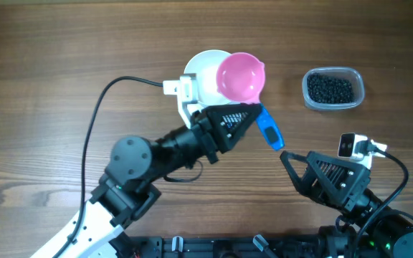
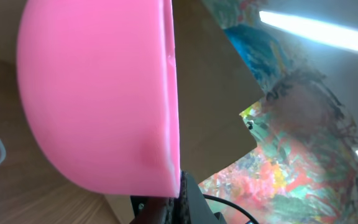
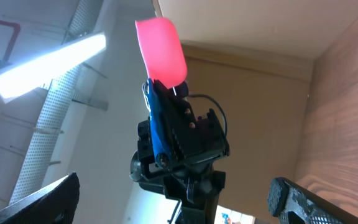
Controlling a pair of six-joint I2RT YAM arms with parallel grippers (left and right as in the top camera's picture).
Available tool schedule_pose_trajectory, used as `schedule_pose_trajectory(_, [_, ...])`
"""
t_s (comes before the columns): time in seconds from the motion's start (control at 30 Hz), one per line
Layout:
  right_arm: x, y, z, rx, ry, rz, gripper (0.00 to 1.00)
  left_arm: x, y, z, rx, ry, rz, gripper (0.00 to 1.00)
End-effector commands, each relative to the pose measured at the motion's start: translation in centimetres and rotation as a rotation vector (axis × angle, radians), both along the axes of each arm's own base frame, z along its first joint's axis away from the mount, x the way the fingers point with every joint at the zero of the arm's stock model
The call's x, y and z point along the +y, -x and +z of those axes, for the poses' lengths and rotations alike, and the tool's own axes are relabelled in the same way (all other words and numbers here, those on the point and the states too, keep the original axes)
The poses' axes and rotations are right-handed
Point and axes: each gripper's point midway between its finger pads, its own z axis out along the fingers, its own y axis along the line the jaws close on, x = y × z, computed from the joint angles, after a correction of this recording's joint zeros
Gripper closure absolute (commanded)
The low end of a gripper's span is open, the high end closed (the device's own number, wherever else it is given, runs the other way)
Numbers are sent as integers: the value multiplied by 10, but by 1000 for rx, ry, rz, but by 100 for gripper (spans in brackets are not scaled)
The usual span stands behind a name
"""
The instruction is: Scoop item into bowl and weigh 150g on scale
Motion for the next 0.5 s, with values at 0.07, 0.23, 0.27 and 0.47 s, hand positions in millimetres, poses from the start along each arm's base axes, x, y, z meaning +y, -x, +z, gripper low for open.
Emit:
schedule_pose_trajectory(0.07, [4, 7, 3, 0, 6, 39, 0, -11, -18, -16, 83, 5, 104, 96])
schedule_pose_trajectory(0.23, [6, 0, -14, 102, 12, 51, 0, -24, -26, -34, 220, 24, 99, 96])
schedule_pose_trajectory(0.27, [6, -2, -19, 134, 13, 54, 0, -26, -27, -37, 232, 22, 95, 96])
schedule_pose_trajectory(0.47, [8, -4, -37, 137, 86, 48, 0, -39, -22, -48, 250, -4, 68, 96])
